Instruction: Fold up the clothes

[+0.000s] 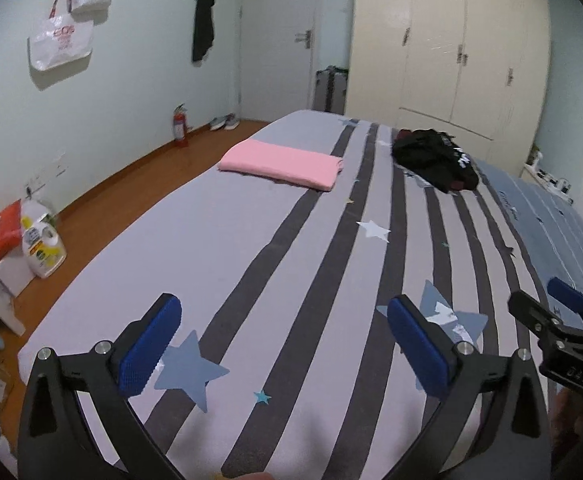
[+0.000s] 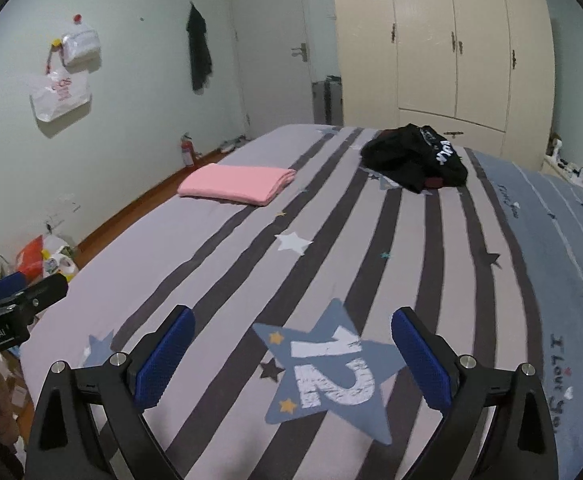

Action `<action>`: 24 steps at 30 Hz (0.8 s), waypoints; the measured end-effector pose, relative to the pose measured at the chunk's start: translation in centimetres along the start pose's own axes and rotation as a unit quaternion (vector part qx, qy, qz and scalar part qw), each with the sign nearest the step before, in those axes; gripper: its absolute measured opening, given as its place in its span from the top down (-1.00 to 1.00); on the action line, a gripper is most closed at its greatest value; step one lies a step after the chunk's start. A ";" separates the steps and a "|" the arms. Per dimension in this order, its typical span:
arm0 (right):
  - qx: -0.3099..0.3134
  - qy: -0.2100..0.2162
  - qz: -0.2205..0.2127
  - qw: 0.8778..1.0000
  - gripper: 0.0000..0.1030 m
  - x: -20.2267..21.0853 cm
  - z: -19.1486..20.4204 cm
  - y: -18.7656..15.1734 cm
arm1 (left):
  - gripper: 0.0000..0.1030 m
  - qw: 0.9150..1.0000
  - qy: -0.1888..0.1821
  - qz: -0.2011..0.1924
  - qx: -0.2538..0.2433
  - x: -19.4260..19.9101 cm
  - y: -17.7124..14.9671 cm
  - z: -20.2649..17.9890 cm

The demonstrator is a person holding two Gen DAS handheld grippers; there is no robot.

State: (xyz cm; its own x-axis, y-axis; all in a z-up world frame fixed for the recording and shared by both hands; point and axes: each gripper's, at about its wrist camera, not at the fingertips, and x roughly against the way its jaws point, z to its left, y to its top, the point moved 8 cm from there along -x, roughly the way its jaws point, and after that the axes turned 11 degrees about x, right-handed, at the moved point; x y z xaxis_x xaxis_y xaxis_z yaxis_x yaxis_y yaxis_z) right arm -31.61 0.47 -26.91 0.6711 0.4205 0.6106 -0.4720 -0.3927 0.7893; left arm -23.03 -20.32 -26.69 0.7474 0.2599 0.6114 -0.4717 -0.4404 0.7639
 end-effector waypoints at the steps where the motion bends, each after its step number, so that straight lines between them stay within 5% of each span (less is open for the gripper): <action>1: 0.003 0.000 -0.008 1.000 -0.89 0.0 0.1 -0.3 | -0.98 1.000 -0.006 -0.008 -0.005 -0.1 -0.3 0.0; 12: 0.012 0.000 -0.067 0.998 -0.89 1.5 2.0 -3.0 | -0.98 0.998 -0.010 -0.057 -0.028 3.0 -4.1 -0.9; 24: 0.014 0.015 -0.073 0.997 -0.97 14.7 3.2 -1.4 | -0.98 0.997 -0.008 -0.077 -0.001 17.4 -2.5 -1.7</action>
State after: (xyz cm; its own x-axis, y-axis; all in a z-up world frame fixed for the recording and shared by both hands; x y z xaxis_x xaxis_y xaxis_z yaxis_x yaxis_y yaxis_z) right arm -19.25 4.54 -19.22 0.7135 0.4999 0.4909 -0.3538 -0.3477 0.8683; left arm -9.63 -13.21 -17.58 0.8183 0.3111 0.4833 -0.3515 -0.3943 0.8491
